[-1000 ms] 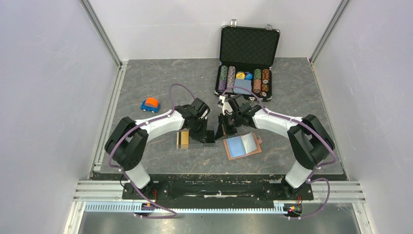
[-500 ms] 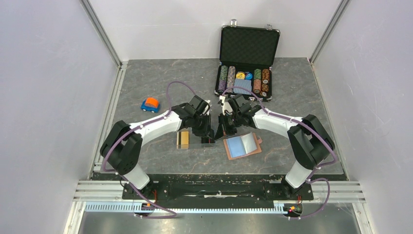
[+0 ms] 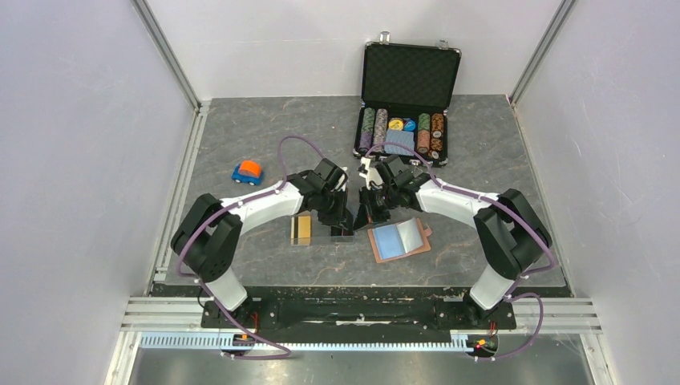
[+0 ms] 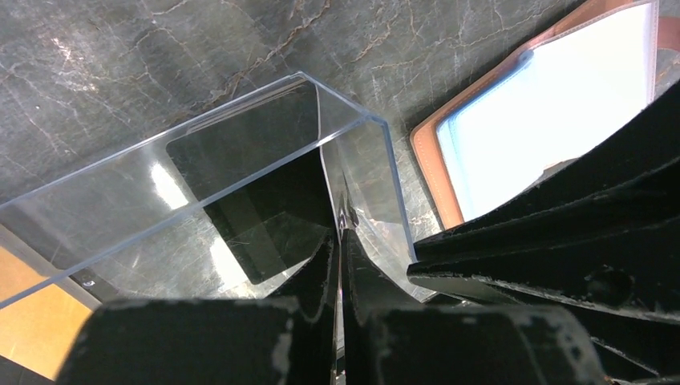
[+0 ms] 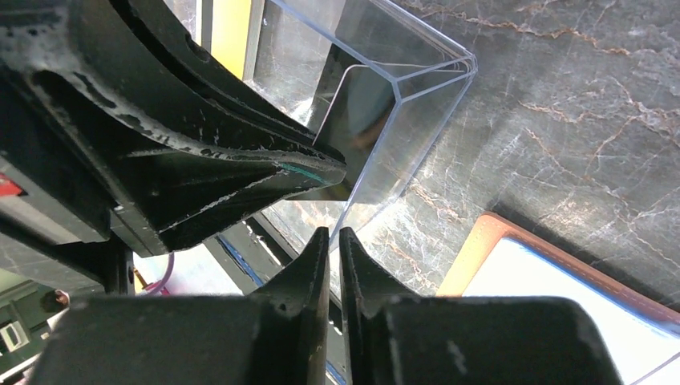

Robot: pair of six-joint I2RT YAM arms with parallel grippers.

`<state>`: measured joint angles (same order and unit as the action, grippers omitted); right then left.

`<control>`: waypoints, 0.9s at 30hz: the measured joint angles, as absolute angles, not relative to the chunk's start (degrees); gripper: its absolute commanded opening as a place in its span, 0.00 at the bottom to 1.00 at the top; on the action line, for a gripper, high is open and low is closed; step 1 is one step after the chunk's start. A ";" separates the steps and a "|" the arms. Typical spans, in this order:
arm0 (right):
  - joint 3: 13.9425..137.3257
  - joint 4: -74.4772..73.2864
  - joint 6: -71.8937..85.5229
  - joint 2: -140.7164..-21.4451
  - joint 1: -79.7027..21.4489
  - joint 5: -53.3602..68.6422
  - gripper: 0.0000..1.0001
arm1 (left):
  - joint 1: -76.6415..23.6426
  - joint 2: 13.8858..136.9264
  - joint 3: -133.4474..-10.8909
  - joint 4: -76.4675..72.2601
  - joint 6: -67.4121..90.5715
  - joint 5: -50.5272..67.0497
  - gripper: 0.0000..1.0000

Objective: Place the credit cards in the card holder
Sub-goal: Pick up the credit card from the storage box.

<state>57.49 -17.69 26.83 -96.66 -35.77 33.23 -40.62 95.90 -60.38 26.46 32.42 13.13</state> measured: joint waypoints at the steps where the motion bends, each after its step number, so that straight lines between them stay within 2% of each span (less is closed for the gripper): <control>1: 57.49 -17.69 26.65 -96.57 -35.81 33.10 0.26 | -40.62 95.81 -60.38 26.52 32.45 13.10 0.02; 6: 57.52 -18.90 25.10 -95.53 -35.90 31.59 0.57 | -40.64 92.84 -60.38 28.27 32.42 11.94 0.02; 12: 57.34 -18.48 23.94 -90.48 -34.20 30.87 0.96 | -40.64 82.87 -59.42 29.39 33.12 10.87 0.02; 19: 49.54 -14.02 23.49 -78.54 -27.66 34.30 0.98 | -40.64 70.91 -51.70 24.21 36.38 14.02 0.04; 27: 39.70 -9.41 23.92 -69.93 -21.43 45.52 0.98 | -40.64 63.29 -36.01 1.10 47.29 21.85 0.06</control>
<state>39.70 -9.41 23.92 -69.93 -21.43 45.52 -40.64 63.29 -36.01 1.10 47.29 21.85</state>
